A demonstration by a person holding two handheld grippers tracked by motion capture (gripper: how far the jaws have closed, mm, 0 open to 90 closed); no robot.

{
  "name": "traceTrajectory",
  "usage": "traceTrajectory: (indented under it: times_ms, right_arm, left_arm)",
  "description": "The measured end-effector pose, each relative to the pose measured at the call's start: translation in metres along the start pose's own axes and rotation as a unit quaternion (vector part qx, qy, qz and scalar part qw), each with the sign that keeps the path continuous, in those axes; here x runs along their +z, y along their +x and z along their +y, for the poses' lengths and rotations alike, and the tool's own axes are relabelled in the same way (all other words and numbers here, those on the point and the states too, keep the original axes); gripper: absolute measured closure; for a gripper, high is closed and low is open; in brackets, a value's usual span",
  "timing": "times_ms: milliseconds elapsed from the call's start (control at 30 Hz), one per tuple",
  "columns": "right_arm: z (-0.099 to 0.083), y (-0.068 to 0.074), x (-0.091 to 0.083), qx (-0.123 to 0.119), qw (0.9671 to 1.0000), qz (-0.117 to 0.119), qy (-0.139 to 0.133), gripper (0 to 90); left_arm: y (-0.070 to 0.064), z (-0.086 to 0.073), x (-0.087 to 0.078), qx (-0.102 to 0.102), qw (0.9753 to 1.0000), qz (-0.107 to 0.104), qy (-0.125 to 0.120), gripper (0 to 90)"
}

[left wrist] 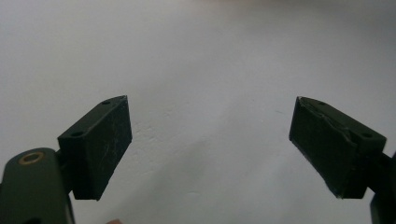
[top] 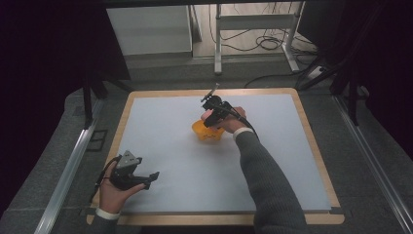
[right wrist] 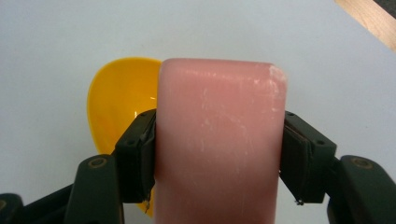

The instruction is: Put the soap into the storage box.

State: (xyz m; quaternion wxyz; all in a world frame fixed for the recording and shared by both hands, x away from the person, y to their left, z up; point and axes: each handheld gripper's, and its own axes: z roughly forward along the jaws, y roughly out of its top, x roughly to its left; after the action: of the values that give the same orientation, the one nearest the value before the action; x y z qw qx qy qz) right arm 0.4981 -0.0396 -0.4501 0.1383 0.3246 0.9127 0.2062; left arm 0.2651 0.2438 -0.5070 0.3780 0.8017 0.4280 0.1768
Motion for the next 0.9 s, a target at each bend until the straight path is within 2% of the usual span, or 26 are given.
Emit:
traceTrajectory:
  times_ms: [100, 267, 367, 500, 667, 700, 900]
  right_arm:
    - [0.000, 0.001, -0.004, 0.007, 0.9999, 0.003, -0.015, 34.3]
    - [-0.001, 0.003, -0.007, 0.007, 0.9999, 0.008, -0.012, 32.3]
    - [-0.004, 0.001, -0.014, 0.016, 0.9994, 0.015, -0.028, 31.5]
    - [-0.008, -0.001, -0.019, 0.022, 0.9990, 0.019, -0.036, 31.2]
    - [-0.018, -0.005, -0.029, 0.032, 0.9976, 0.027, -0.055, 31.1]
    - [-0.025, -0.007, -0.033, 0.041, 0.9965, 0.033, -0.065, 31.0]
    - [-0.042, -0.012, -0.040, 0.050, 0.9948, 0.036, -0.082, 30.5]
  left_arm:
    - [0.000, 0.000, 0.000, 0.000, 1.0000, 0.000, 0.000, 13.6]
    - [-0.001, 0.000, 0.000, 0.001, 1.0000, -0.001, 0.001, 13.5]
    - [-0.001, 0.000, 0.001, 0.001, 1.0000, -0.001, 0.002, 13.5]
    - [-0.001, 0.000, 0.001, 0.001, 1.0000, -0.001, 0.003, 13.6]
    - [-0.001, 0.000, 0.002, 0.003, 1.0000, 0.000, 0.005, 13.5]
    - [-0.001, 0.000, 0.002, 0.004, 1.0000, 0.000, 0.006, 13.5]
    - [-0.001, 0.000, 0.001, 0.003, 1.0000, 0.002, 0.005, 13.6]
